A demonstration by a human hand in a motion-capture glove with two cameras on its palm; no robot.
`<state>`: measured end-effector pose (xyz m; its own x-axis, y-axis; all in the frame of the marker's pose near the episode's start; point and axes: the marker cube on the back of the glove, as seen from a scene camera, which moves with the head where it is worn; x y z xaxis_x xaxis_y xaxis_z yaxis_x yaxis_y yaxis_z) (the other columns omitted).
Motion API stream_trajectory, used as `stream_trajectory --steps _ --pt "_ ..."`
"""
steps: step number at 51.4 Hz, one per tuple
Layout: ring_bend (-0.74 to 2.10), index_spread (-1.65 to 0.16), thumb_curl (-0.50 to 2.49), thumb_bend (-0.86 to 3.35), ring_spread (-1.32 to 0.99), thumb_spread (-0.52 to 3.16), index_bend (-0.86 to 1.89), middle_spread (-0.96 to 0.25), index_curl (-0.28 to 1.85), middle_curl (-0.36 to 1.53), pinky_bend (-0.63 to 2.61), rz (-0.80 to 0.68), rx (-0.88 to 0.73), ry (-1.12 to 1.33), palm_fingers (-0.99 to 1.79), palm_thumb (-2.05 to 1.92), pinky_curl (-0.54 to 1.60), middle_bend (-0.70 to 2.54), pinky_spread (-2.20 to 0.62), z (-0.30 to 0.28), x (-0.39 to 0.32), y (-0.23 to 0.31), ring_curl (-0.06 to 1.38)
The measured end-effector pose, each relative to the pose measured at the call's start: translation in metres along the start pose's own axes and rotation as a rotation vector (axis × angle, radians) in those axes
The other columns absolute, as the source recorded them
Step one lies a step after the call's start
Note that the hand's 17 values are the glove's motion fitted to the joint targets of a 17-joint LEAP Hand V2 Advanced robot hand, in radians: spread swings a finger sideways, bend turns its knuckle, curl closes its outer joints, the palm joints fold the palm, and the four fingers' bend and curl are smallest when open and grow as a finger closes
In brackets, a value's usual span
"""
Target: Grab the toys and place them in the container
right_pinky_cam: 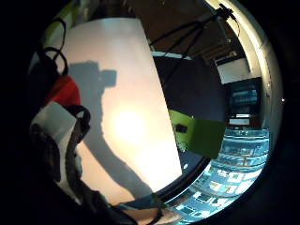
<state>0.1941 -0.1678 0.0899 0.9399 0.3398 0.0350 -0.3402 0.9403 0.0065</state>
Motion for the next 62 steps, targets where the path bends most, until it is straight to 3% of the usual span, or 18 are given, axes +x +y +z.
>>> stream_trajectory --steps 15,30,32,36,37,40,47,53,62 --pt "1.03 -0.40 0.80 0.18 -0.49 0.90 0.22 -0.50 0.36 0.61 1.13 -0.100 0.088 -0.021 0.95 0.66 0.43 0.52 -0.42 -0.095 -0.093 0.032 0.52" --pt "1.01 -0.41 0.89 0.15 -0.50 0.86 0.18 -0.52 0.42 0.69 1.14 -0.305 0.159 -0.001 0.93 0.66 0.45 0.47 -0.42 -0.137 -0.251 0.104 0.53" --pt "1.01 -0.41 0.90 0.15 -0.49 0.86 0.18 -0.52 0.43 0.70 1.14 -0.358 0.153 -0.024 0.93 0.66 0.45 0.46 -0.42 -0.139 -0.271 0.117 0.53" --pt "1.01 -0.42 0.92 0.14 -0.49 0.86 0.17 -0.53 0.45 0.72 1.14 -0.647 0.131 -0.097 0.93 0.66 0.45 0.45 -0.42 -0.140 -0.304 0.147 0.54" --pt "1.01 -0.42 0.92 0.14 -0.49 0.85 0.17 -0.53 0.45 0.73 1.14 -0.663 0.130 -0.098 0.93 0.66 0.45 0.45 -0.42 -0.140 -0.312 0.153 0.54" --pt "1.01 -0.41 0.94 0.14 -0.50 0.85 0.17 -0.54 0.47 0.75 1.14 -0.541 0.131 -0.070 0.92 0.66 0.45 0.44 -0.42 -0.137 -0.340 0.162 0.54" --pt "1.01 -0.42 0.97 0.13 -0.50 0.85 0.17 -0.55 0.50 0.78 1.15 -0.723 0.107 -0.116 0.92 0.66 0.45 0.43 -0.42 -0.128 -0.386 0.198 0.55" --pt "1.02 -0.42 0.99 0.12 -0.50 0.86 0.16 -0.56 0.52 0.81 1.15 -0.666 0.088 -0.152 0.90 0.66 0.46 0.41 -0.42 -0.112 -0.374 0.178 0.56" --pt "1.03 -0.41 1.02 0.11 -0.50 0.87 0.13 -0.57 0.54 0.84 1.18 -0.663 0.093 -0.114 0.86 0.65 0.46 0.38 -0.43 -0.091 -0.397 0.196 0.57"
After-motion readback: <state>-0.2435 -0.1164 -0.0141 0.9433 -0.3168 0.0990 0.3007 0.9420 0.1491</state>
